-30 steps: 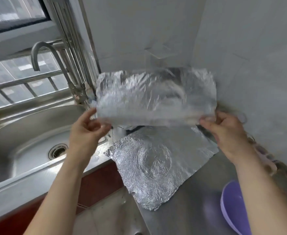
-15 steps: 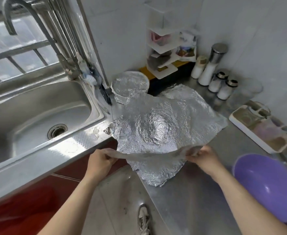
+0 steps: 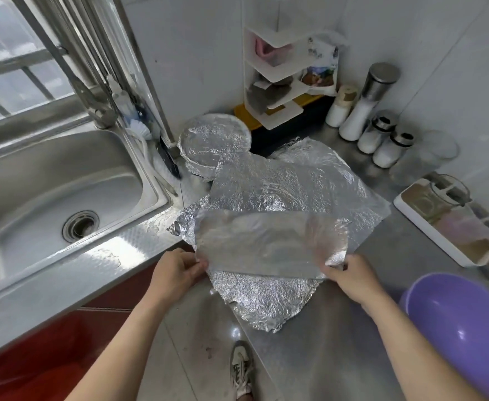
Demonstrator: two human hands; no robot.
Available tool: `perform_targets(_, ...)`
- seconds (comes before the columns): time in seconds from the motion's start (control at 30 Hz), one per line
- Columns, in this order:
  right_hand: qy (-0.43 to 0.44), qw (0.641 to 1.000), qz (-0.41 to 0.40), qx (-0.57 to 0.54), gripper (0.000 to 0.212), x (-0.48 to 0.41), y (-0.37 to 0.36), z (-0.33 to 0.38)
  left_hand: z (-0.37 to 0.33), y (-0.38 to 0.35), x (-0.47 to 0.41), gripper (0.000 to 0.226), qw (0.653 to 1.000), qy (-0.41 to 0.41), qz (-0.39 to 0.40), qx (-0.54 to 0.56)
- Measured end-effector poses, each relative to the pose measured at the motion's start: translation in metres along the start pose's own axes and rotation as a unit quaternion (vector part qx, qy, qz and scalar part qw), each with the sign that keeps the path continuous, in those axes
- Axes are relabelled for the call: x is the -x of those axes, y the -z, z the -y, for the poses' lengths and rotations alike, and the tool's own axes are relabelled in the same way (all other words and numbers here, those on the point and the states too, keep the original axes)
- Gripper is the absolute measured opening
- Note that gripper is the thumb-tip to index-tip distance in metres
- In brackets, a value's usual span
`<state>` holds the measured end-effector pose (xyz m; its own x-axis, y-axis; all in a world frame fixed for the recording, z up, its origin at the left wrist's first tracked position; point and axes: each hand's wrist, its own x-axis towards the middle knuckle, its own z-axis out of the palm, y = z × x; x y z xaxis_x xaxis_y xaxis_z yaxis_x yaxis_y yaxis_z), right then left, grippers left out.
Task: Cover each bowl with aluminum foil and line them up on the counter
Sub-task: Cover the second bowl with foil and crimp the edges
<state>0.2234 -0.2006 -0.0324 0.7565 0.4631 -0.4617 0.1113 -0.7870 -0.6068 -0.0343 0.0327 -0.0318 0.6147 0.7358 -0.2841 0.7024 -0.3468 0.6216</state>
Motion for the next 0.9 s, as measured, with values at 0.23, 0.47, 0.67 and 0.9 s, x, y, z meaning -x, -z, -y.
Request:
perform_targets(0.23,-0.049,0.992,-0.01,0.112,0.037,-0.004,0.003,0.013,-0.003,-0.012,-0.008,0.048,0.996,0.013,-0.001,-0.091)
perform_targets(0.47,-0.039,0.988,-0.02,0.147,0.045,-0.007,0.009,0.011,-0.011,-0.014,-0.008,0.044,0.995,0.054,-0.002,-0.08)
perform_targets(0.67,-0.059,0.984,-0.052,0.159,0.02,-0.01,0.009,0.011,-0.025,-0.017,0.004,0.054,0.994,0.057,0.018,-0.095)
perform_targets(0.9,-0.054,0.978,-0.091,0.177,0.016,-0.007,0.012,0.007,-0.036,-0.026,0.025,0.055,0.99,0.08,0.019,-0.112)
